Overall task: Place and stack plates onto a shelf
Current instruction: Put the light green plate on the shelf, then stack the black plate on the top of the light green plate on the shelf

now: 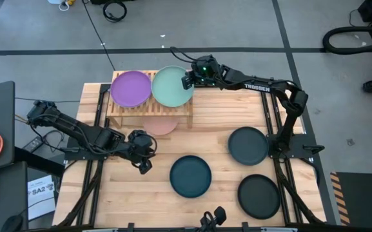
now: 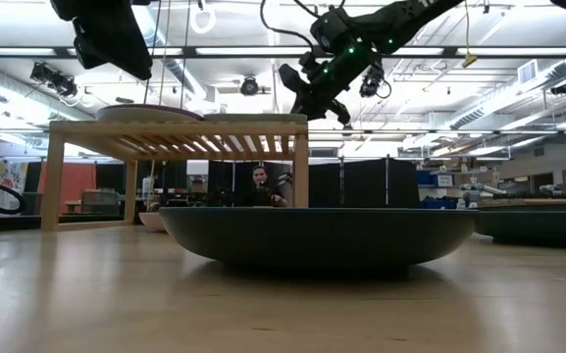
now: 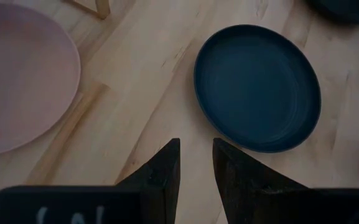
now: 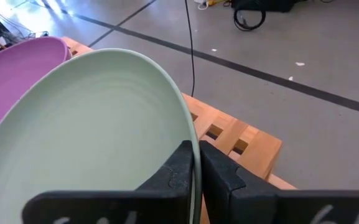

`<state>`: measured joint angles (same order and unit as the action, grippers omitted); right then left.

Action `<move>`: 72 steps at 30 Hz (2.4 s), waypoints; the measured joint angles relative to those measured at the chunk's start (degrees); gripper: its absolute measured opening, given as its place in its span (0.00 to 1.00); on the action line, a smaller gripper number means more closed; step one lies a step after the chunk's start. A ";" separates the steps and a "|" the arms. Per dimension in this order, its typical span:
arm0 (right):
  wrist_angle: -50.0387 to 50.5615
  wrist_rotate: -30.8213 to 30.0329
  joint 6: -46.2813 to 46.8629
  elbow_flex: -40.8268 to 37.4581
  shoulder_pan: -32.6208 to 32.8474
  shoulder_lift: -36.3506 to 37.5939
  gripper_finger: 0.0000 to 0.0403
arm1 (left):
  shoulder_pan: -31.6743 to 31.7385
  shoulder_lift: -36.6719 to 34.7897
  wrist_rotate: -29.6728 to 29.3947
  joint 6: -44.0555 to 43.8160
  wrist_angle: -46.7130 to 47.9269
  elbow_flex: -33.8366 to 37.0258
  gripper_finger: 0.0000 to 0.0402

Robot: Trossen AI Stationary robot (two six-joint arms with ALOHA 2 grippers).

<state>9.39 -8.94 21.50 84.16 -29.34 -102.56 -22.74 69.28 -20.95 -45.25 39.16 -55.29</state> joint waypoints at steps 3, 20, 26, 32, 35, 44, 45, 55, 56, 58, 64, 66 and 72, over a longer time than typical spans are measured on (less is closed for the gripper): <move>-0.29 -0.03 -0.03 0.00 0.00 0.00 0.10 | 0.00 0.00 0.00 0.00 0.00 0.00 0.25; -0.37 -0.05 1.32 -0.02 -0.68 0.00 0.20 | 0.00 0.00 0.00 -0.02 0.02 0.00 0.25; -0.37 -0.02 1.41 -0.02 -1.25 0.00 0.31 | 0.01 0.00 0.01 0.00 0.02 0.00 0.25; -0.35 0.01 1.30 -0.02 -1.22 0.00 0.41 | 0.02 0.00 0.00 -0.02 0.02 0.00 0.25; -0.33 0.01 1.29 -0.02 -1.23 0.00 0.44 | 0.01 0.00 0.01 -0.02 0.01 0.00 0.25; -0.27 0.27 -0.84 -0.03 -1.31 0.18 0.49 | 0.02 0.00 0.01 0.00 0.01 0.00 0.25; 0.01 0.84 -2.42 -0.04 -1.50 0.47 0.49 | 0.02 0.00 0.00 0.00 0.02 0.00 0.25; 1.44 17.79 -6.23 -0.04 -2.82 9.08 0.48 | 0.01 0.00 -0.50 -0.01 0.02 0.00 0.25; 2.00 20.22 -6.21 -0.04 -2.64 10.23 0.48 | 0.01 0.00 -0.80 -0.02 0.02 0.00 0.25; 3.84 24.59 -6.05 -0.04 -2.03 12.54 0.48 | 0.02 0.00 -1.37 -0.02 0.02 0.00 0.25; 12.16 28.54 -6.25 -0.04 2.57 19.06 0.48 | 0.02 0.00 -1.90 -0.01 0.02 0.00 0.25; 15.27 28.56 -6.52 -0.04 4.75 20.74 0.48 | 0.02 0.00 -1.90 0.00 0.02 0.00 0.25; 23.58 28.30 -6.67 -0.04 12.60 24.17 0.48 | 0.02 0.00 -1.90 0.00 0.02 0.00 0.25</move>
<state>32.97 19.36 14.83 84.12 -16.74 -78.39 -22.72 69.28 -22.85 -45.25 39.18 -55.29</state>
